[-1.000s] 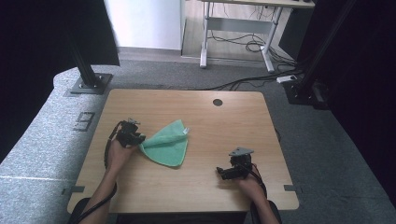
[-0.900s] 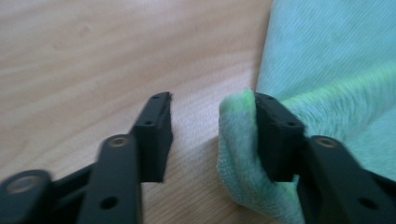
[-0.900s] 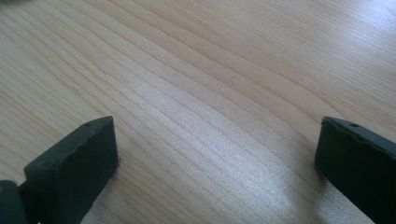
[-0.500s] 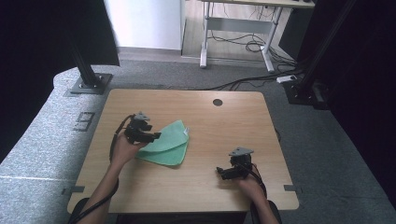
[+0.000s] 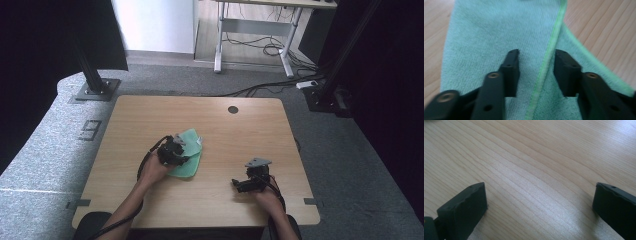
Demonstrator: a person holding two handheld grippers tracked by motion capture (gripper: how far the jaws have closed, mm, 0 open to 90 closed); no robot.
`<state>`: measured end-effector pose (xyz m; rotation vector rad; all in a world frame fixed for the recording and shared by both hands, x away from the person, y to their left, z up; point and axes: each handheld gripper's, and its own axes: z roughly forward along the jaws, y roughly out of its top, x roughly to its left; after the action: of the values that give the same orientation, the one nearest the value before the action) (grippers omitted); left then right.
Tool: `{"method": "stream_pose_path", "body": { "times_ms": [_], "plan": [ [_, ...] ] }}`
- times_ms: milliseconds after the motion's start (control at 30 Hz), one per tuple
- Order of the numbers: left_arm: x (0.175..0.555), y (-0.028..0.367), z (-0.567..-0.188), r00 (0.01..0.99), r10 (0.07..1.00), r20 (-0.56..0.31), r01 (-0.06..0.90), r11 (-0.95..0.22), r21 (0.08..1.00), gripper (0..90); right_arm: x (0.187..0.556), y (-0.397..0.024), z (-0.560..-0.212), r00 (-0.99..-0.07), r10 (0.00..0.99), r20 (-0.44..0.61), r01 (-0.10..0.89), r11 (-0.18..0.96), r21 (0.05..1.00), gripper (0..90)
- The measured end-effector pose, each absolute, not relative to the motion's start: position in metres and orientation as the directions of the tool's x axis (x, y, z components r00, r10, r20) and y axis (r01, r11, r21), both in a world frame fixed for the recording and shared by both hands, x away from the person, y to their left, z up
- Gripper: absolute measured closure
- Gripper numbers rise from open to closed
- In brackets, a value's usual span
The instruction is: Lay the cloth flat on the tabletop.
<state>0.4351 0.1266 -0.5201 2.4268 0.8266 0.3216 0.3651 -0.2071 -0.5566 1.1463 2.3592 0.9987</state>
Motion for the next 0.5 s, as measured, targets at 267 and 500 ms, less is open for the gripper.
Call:
{"method": "stream_pose_path", "body": {
  "times_ms": [267,500],
  "plan": [
    [0.442,0.144,-0.490,0.740,0.672,0.034,0.499,-0.583,0.641,88.3,0.365,-0.207,-0.557,-0.620,0.784,0.006,0.550,0.430,0.716,0.0],
    [0.455,0.174,-0.454,0.670,0.742,0.038,0.518,-0.503,0.692,88.3,0.365,-0.207,-0.557,-0.621,0.784,0.005,0.549,0.430,0.717,0.0]
  ]
}}
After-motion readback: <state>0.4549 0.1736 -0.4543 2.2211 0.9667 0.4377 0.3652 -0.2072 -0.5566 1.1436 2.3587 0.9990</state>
